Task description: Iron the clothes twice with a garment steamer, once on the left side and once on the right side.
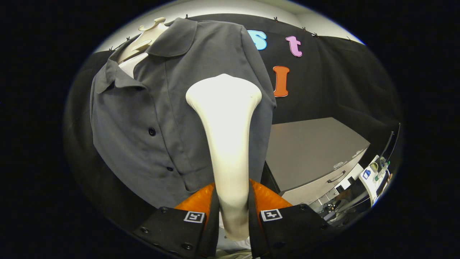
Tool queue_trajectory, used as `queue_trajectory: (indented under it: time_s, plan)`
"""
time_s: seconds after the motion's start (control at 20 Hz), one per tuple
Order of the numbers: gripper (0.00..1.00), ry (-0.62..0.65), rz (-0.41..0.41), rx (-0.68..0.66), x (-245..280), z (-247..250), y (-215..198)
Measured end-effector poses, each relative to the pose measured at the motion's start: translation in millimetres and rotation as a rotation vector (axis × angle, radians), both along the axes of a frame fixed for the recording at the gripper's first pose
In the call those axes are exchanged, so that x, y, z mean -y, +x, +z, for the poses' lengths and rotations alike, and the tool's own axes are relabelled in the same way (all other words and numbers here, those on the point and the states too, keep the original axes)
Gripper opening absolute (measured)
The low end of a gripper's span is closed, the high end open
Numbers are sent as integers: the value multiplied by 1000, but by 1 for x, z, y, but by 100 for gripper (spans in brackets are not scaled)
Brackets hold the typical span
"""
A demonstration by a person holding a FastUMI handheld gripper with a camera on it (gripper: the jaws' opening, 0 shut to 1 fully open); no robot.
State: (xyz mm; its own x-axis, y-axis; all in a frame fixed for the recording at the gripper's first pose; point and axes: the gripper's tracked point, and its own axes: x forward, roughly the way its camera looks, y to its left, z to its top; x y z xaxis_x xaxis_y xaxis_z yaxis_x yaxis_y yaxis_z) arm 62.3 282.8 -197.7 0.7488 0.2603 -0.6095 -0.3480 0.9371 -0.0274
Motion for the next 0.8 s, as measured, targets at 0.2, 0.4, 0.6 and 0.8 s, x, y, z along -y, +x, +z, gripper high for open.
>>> queue_trajectory:
  time_s: [0.2,0.4,0.6,0.8]
  plan:
    - [43,-19,2,-48,3,-23,-10]
    - [43,-37,1,-95,10,-47,-20]
    - [43,-57,4,-138,13,-71,-32]
    - [43,-68,6,-177,15,-90,-41]
